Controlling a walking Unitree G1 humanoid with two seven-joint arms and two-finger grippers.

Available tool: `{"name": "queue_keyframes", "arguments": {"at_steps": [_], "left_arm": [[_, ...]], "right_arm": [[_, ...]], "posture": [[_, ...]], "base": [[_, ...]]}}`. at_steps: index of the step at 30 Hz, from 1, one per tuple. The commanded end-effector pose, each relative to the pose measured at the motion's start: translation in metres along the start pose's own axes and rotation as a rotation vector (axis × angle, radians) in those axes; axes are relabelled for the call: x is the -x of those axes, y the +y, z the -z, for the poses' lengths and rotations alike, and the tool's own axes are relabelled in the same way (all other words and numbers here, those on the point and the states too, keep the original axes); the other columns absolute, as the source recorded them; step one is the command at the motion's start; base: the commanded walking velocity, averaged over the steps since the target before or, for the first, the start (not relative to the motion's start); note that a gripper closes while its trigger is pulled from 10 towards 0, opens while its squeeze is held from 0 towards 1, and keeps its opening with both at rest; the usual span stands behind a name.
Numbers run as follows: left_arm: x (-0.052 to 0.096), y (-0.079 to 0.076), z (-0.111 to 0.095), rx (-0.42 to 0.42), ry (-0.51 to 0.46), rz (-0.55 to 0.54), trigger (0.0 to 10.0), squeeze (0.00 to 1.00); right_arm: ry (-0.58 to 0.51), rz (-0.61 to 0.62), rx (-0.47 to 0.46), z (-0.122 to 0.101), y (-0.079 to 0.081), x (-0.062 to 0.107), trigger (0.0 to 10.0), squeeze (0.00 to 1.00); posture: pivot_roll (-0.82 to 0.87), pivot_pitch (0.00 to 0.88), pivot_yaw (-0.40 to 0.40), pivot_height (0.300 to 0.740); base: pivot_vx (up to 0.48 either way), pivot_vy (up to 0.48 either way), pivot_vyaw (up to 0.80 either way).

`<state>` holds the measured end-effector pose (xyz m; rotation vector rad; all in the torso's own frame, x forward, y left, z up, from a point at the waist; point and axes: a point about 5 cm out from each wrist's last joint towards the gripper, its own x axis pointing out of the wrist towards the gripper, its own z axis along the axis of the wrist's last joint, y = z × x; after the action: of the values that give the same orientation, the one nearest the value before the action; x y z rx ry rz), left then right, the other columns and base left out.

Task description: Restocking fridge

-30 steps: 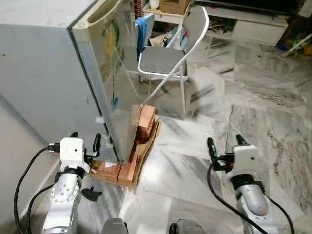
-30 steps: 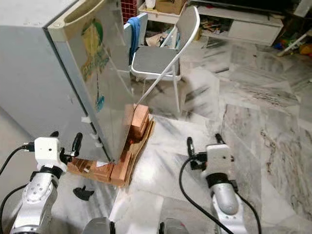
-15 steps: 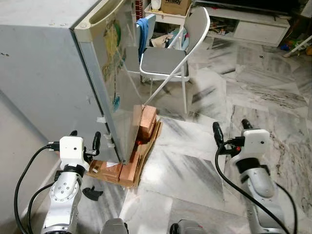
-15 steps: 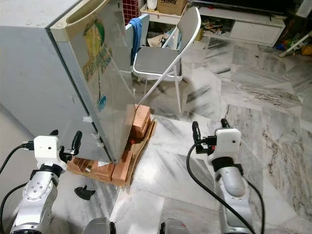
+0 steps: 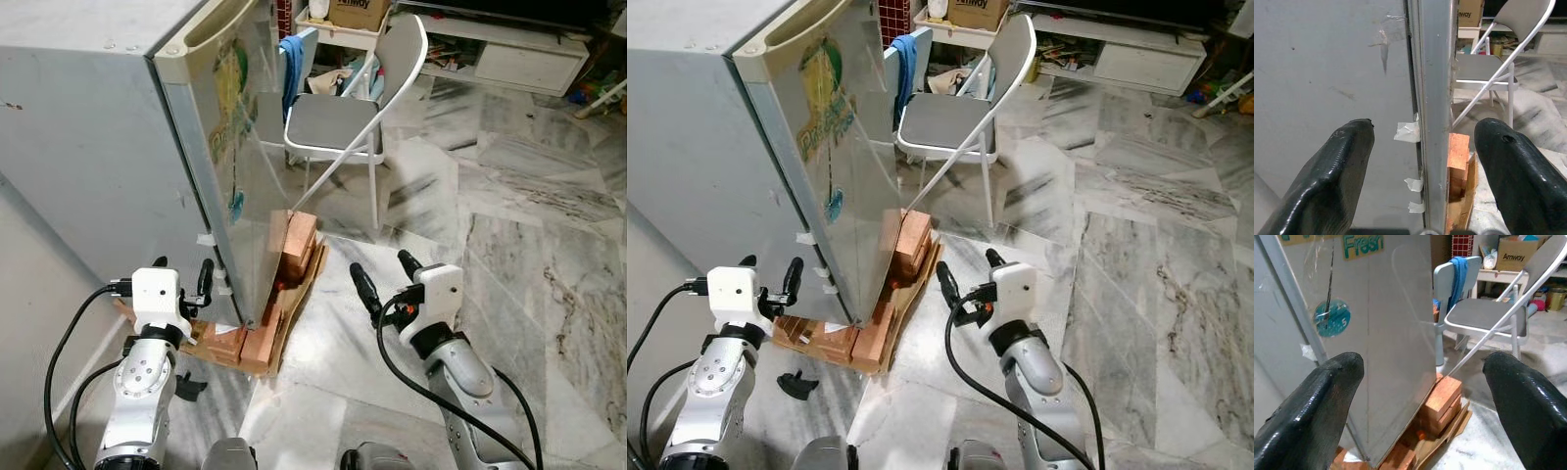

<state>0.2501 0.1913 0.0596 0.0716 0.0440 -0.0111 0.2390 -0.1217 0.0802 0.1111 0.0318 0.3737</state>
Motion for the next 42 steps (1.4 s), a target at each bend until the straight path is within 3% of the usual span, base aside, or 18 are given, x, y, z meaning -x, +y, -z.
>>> {"name": "queue_keyframes", "arguments": {"at_steps": [1,10,11,14,20,42], "left_arm": [[0.000,-0.001,0.000,-0.002,0.001,-0.001,10.0,0.00],[0.001,-0.001,0.000,-0.003,0.000,0.002,10.0,0.00],[0.004,0.001,0.000,-0.003,0.001,-0.008,10.0,0.00],[0.011,0.005,-0.001,0.014,0.000,-0.033,10.0,0.00],[0.016,0.006,0.003,0.035,0.018,-0.042,10.0,0.00],[0.012,-0.004,-0.001,0.014,-0.001,0.020,10.0,0.00]], "right_arm": [[-0.013,0.007,0.017,-0.002,0.002,-0.005,10.0,0.00],[-0.049,0.105,0.026,-0.009,-0.007,-0.004,10.0,0.00],[-0.040,0.131,0.039,-0.010,-0.016,0.006,10.0,0.00],[-0.024,0.144,0.024,-0.008,-0.020,0.019,10.0,0.00],[-0.019,0.144,0.021,-0.008,-0.019,0.020,10.0,0.00],[0.010,0.155,0.046,-0.005,-0.020,0.014,10.0,0.00]], "posture": [[0.11,0.013,-0.012,0.740],[0.09,0.017,-0.002,0.740],[0.10,0.047,-0.017,0.740],[0.11,0.068,-0.026,0.740],[0.10,0.080,-0.029,0.740],[0.09,0.074,-0.026,0.740]], "base": [[0.000,0.000,0.00],[0.000,0.000,0.00],[0.000,0.000,0.00],[0.000,0.000,0.00],[0.000,0.000,0.00],[0.000,0.026,-0.79]]}}
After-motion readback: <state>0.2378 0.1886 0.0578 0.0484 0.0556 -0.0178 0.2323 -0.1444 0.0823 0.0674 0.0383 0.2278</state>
